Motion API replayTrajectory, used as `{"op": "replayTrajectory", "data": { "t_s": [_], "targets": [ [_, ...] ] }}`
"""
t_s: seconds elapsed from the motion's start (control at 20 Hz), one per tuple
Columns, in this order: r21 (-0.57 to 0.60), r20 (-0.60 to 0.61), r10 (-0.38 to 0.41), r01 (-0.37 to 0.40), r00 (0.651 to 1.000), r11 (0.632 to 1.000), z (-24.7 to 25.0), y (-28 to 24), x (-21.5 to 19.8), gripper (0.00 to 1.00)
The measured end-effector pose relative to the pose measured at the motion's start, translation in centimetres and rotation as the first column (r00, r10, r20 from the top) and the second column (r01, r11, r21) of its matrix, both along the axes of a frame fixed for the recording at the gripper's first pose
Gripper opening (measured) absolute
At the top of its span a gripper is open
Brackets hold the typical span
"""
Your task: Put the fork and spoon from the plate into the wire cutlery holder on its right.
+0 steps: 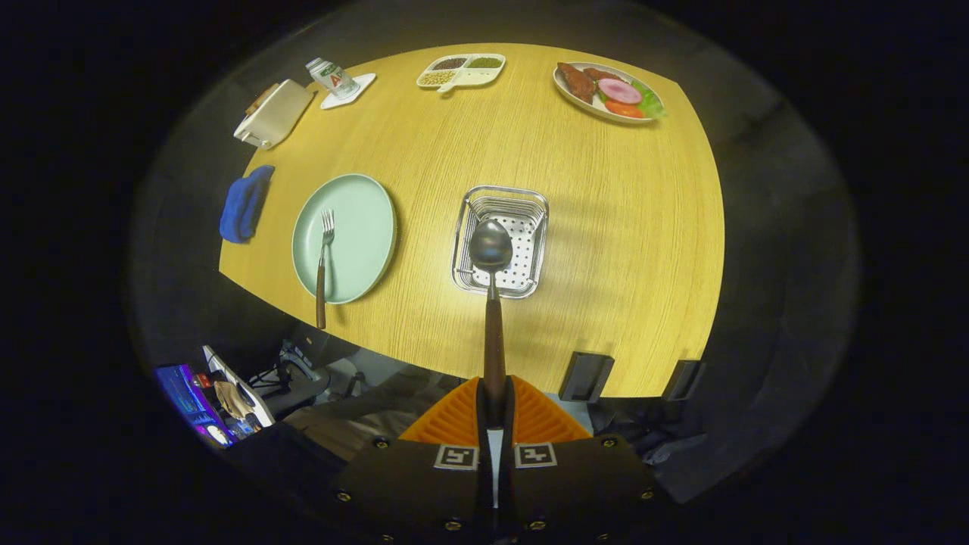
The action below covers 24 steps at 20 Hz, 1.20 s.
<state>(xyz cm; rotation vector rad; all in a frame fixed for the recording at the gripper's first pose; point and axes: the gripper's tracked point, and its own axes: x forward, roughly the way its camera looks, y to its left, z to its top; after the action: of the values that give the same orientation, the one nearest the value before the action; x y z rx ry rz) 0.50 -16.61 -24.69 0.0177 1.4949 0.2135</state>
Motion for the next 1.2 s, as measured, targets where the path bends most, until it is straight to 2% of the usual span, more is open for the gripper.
{"op": "replayTrajectory", "data": {
  "t_s": [0.5,0.55,0.8,1.0,1.2],
  "targets": [
    [-0.007,-0.06,-0.008,0.008,0.998,1.0,-1.0,0.2,2.8,0.05],
    [-0.008,-0.051,-0.012,0.012,0.999,1.0,-1.2,0.3,3.1,0.08],
    [-0.032,0.001,-0.037,0.037,0.999,0.999,-0.4,-0.5,4.3,0.13],
    [-0.055,0.065,-0.063,0.067,0.996,0.996,1.4,-1.6,4.5,0.14],
    [-0.001,0.152,-0.096,0.097,0.984,0.995,3.9,0.1,3.8,0.14]
  ]
}}
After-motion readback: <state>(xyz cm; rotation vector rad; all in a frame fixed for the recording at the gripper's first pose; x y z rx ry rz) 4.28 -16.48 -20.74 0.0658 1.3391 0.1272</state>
